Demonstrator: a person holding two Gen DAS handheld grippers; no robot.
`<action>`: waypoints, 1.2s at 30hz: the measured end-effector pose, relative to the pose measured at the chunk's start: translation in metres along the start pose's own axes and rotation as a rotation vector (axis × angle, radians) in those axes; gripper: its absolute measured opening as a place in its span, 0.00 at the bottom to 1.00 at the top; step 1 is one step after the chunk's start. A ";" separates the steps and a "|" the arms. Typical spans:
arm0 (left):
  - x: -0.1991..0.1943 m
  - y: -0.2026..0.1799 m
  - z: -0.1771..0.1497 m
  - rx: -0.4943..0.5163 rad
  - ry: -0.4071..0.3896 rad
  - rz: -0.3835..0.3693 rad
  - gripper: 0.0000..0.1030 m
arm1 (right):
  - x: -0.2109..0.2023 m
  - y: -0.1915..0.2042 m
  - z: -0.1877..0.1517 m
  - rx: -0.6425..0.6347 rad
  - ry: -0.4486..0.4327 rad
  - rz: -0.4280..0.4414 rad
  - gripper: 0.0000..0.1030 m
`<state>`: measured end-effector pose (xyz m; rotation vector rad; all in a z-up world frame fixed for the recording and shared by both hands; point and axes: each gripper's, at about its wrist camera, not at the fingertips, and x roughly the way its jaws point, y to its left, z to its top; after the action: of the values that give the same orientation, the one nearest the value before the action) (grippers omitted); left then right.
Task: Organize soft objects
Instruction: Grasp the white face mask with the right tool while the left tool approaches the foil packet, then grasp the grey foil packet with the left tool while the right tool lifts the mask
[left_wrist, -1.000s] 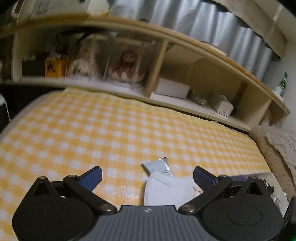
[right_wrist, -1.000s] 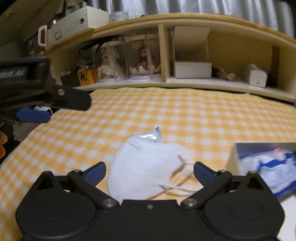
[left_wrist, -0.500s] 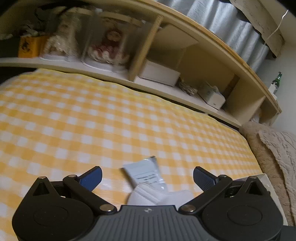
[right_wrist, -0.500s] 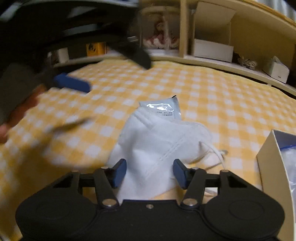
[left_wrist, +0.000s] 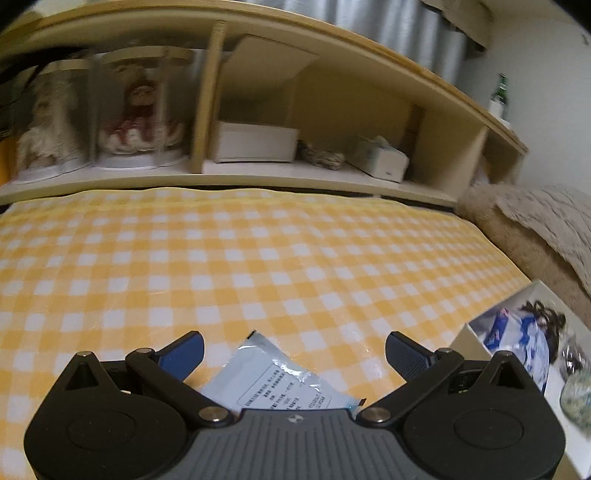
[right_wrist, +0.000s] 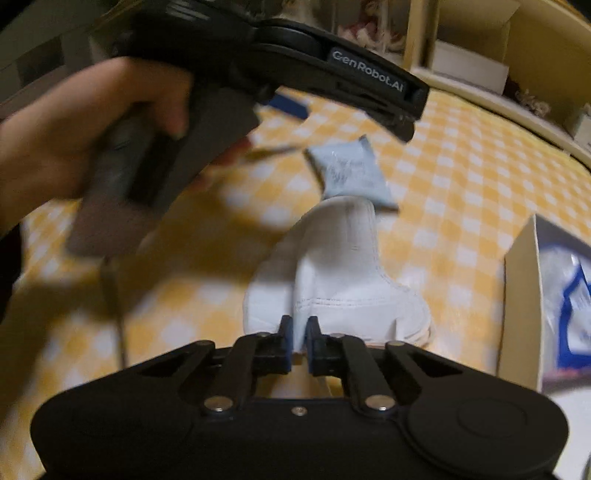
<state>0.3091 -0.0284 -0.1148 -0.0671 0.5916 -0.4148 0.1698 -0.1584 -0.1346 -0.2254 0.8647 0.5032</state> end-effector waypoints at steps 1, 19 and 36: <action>0.003 0.000 0.000 0.020 -0.007 -0.011 1.00 | -0.006 0.000 -0.005 -0.001 0.020 0.013 0.08; 0.021 -0.001 -0.008 0.151 0.313 -0.254 1.00 | -0.035 0.000 -0.026 0.067 0.096 0.103 0.07; 0.040 -0.031 -0.020 0.262 0.252 0.018 0.94 | -0.033 -0.011 -0.022 0.299 0.024 -0.034 0.82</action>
<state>0.3170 -0.0712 -0.1476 0.2443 0.7804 -0.4844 0.1432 -0.1872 -0.1234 0.0283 0.9463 0.3347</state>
